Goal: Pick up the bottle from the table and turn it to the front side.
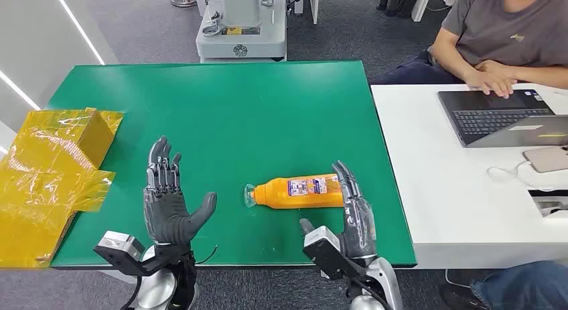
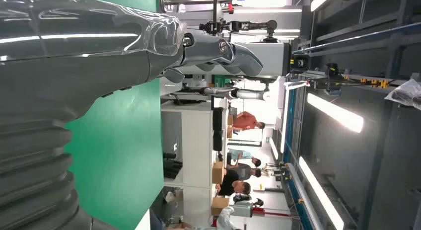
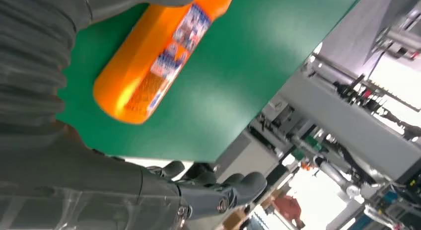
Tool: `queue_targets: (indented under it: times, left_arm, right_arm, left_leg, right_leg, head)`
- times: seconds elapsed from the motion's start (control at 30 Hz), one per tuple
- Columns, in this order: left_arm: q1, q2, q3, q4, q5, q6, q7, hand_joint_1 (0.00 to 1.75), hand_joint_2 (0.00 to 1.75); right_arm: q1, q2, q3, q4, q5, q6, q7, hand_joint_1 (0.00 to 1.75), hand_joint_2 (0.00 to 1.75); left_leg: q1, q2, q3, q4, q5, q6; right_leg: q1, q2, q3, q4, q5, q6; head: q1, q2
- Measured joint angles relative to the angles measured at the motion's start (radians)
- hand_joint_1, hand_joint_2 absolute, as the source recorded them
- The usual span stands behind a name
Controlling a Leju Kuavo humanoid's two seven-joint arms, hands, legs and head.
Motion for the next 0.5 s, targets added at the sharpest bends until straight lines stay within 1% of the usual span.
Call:
queue_targets:
  times: [0.37, 0.43, 0.5]
  left_arm:
    - [-0.001, 0.0, 0.0, 0.0, 0.0, -0.007, -0.003, 0.0, 1.75]
    - [-0.001, 0.001, 0.0, 0.0, 0.0, -0.018, -0.009, 0.0, 1.75]
    - [-0.003, 0.002, 0.0, 0.002, 0.002, -0.032, -0.018, 0.0, 1.75]
  right_arm:
    - [-0.012, -0.026, -0.011, 0.0, 0.026, 0.004, 0.006, 0.0, 1.75]
    - [-0.02, -0.046, -0.018, 0.002, 0.046, 0.013, 0.02, 0.0, 1.75]
    - [-0.034, -0.081, -0.03, 0.006, 0.065, 0.043, 0.036, 0.0, 1.75]
  left_leg:
    - [0.0, 0.0, 0.0, 0.0, 0.0, 0.0]
    - [0.0, 0.0, 0.0, 0.0, 0.0, 0.0]
    - [0.0, 0.0, 0.0, 0.0, 0.0, 0.0]
  right_leg:
    - [0.0, 0.0, 0.0, 0.0, 0.0, 0.0]
    - [0.0, 0.0, 0.0, 0.0, 0.0, 0.0]
    - [0.0, 0.0, 0.0, 0.0, 0.0, 0.0]
  head:
    - [0.0, 0.0]
    - [0.0, 0.0]
    - [0.0, 0.0]
